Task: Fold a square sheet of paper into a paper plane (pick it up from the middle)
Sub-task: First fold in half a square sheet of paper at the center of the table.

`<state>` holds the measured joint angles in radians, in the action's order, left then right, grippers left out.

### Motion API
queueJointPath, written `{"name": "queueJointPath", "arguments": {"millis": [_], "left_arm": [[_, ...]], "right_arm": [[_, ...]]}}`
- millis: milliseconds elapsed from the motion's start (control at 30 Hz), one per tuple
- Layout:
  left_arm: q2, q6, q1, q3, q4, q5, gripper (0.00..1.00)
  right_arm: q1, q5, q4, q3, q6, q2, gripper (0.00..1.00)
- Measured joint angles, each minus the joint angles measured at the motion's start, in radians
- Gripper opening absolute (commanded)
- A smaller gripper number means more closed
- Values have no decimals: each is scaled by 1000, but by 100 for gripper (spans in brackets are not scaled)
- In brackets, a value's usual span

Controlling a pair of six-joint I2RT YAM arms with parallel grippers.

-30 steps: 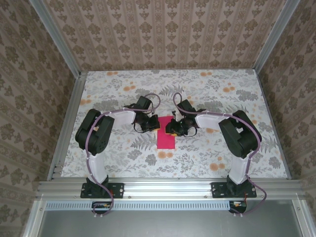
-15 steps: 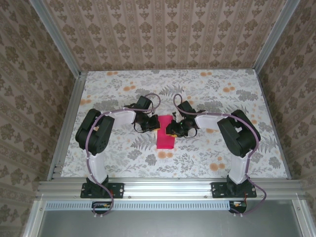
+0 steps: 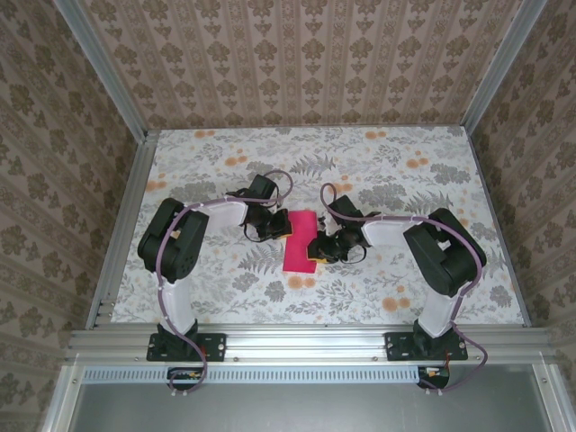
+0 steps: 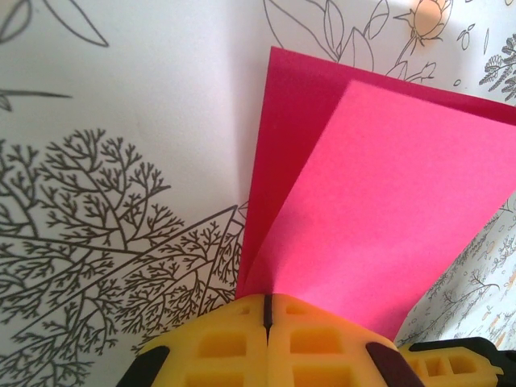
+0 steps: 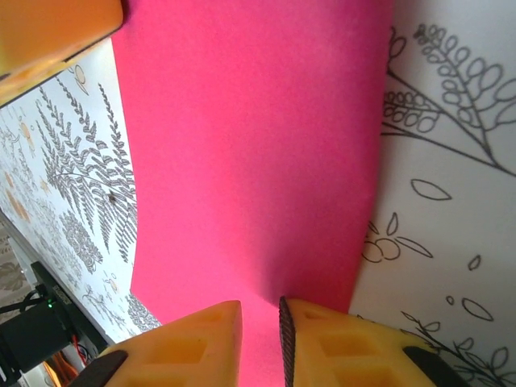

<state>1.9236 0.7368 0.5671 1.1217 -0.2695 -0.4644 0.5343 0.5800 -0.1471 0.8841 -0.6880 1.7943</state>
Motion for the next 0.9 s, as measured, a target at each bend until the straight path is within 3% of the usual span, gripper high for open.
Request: {"name": "queueJointPath", "arguments": {"millis": [633,900], "left_arm": [[4,0,0,7,-8,-1,0],[6,0,0,13,-16,-1,0]], "right_arm": [[62,-10,-32,-61,-10,-50,13],[62,-19,-42,-54,-19,-69,15]]}}
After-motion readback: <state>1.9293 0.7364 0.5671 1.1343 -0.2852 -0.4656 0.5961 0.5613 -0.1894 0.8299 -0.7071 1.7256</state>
